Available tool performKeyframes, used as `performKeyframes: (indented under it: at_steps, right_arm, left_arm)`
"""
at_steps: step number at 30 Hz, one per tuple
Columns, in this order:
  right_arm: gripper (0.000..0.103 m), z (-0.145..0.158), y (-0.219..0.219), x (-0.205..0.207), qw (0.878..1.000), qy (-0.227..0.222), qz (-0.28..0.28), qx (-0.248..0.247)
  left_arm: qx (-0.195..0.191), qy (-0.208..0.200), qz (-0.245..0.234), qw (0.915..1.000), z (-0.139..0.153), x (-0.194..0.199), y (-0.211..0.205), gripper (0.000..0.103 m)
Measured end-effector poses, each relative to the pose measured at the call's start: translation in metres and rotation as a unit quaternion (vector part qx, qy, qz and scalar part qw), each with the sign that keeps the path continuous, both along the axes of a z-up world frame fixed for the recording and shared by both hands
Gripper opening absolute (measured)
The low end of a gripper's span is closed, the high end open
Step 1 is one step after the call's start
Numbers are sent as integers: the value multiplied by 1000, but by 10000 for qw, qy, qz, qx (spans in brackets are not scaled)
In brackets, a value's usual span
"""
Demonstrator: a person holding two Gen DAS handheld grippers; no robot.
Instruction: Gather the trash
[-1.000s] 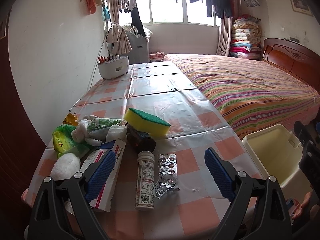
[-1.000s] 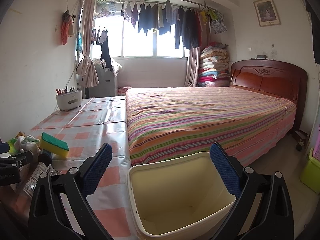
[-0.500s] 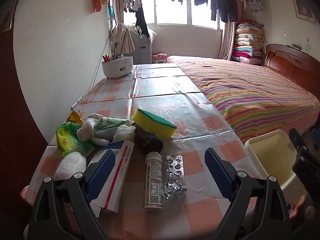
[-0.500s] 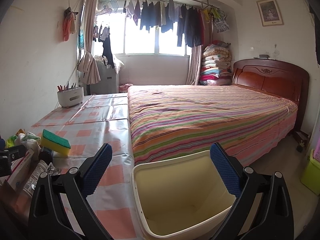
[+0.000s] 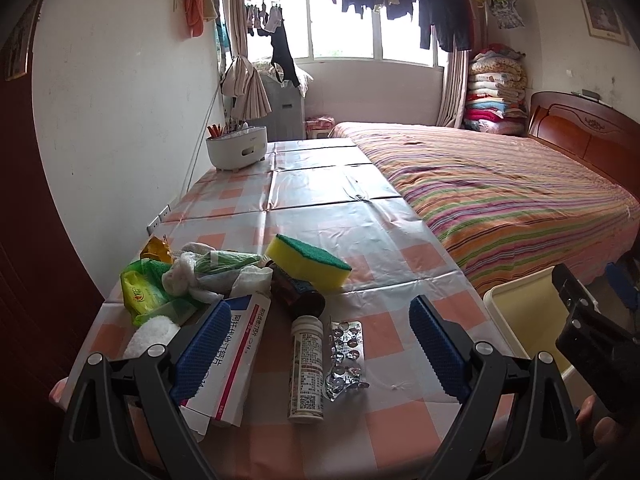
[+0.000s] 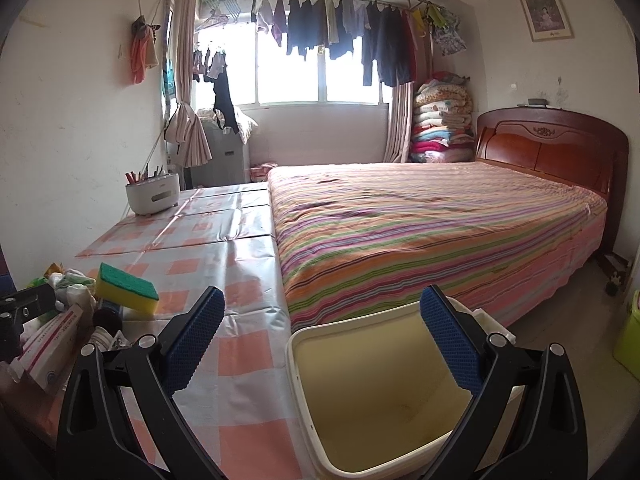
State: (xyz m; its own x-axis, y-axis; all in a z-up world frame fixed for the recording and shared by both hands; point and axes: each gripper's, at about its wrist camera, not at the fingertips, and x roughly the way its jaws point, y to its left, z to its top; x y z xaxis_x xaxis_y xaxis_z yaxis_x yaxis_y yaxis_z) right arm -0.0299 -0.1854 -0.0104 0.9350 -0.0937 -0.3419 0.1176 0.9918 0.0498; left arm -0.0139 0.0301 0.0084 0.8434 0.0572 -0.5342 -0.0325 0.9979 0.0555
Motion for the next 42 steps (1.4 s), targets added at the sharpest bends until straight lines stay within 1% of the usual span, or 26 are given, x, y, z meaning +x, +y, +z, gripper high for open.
performKeyframes:
  at_steps: [12, 31, 42]
  right_arm:
    - [97, -1, 2, 2, 9998, 45, 110, 182]
    - [97, -2, 5, 4, 9997, 65, 158, 152]
    - [97, -2, 7, 6, 9996, 90, 194, 169]
  left_arm:
    - [40, -17, 101, 9999, 1, -4, 8, 88]
    - [-16, -68, 226, 9997, 3, -8, 22, 88]
    - [17, -52, 166, 9998, 5, -7, 18, 88]
